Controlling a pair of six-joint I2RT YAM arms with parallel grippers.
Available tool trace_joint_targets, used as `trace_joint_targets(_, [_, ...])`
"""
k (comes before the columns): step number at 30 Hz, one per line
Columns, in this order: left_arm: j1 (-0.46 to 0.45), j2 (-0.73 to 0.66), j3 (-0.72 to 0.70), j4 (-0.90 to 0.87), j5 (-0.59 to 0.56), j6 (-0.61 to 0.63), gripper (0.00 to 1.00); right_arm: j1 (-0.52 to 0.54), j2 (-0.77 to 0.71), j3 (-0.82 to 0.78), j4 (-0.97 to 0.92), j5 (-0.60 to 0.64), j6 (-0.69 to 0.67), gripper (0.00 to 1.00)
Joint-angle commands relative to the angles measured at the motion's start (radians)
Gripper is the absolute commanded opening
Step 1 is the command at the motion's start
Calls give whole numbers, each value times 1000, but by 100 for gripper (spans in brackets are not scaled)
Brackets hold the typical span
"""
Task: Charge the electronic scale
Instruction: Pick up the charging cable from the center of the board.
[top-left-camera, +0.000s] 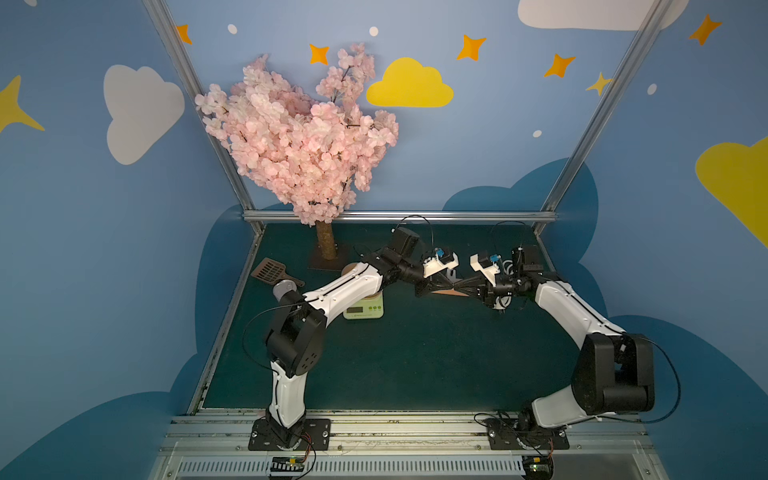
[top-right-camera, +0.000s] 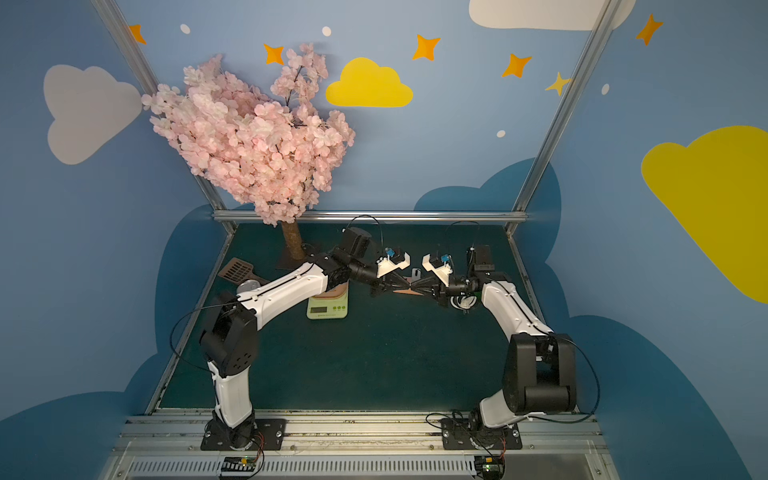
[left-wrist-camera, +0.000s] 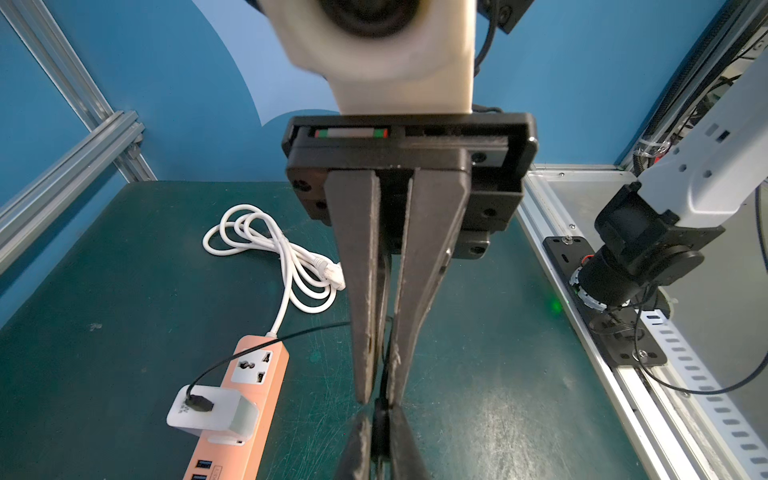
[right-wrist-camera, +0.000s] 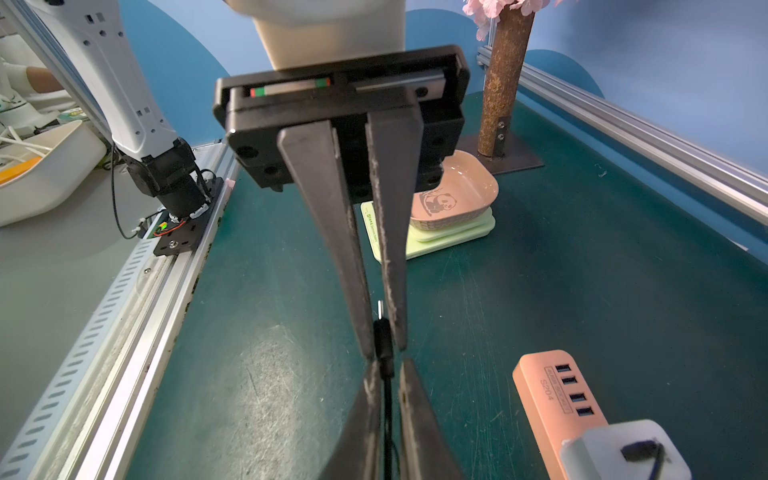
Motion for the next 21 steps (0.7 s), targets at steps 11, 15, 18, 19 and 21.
trace_joint_targets(11, [0, -21, -5, 20, 34, -30, 8, 3, -2, 0, -10, -46, 4, 11])
trace_joint_targets(15, [-1, -23, -8, 35, 35, -44, 7, 6, 4, 0, -15, -48, 2, 16])
trace_joint_targets(18, [0, -20, -6, 46, 42, -51, 7, 9, 10, 7, -26, -53, -6, 18])
trace_joint_targets(19, [0, -19, -4, 45, 47, -50, 7, 8, 14, 10, -30, -51, -8, 17])
trace_joint_targets(21, [-2, -16, 0, 42, 48, -50, 7, 8, 20, 18, -43, -56, -14, 16])
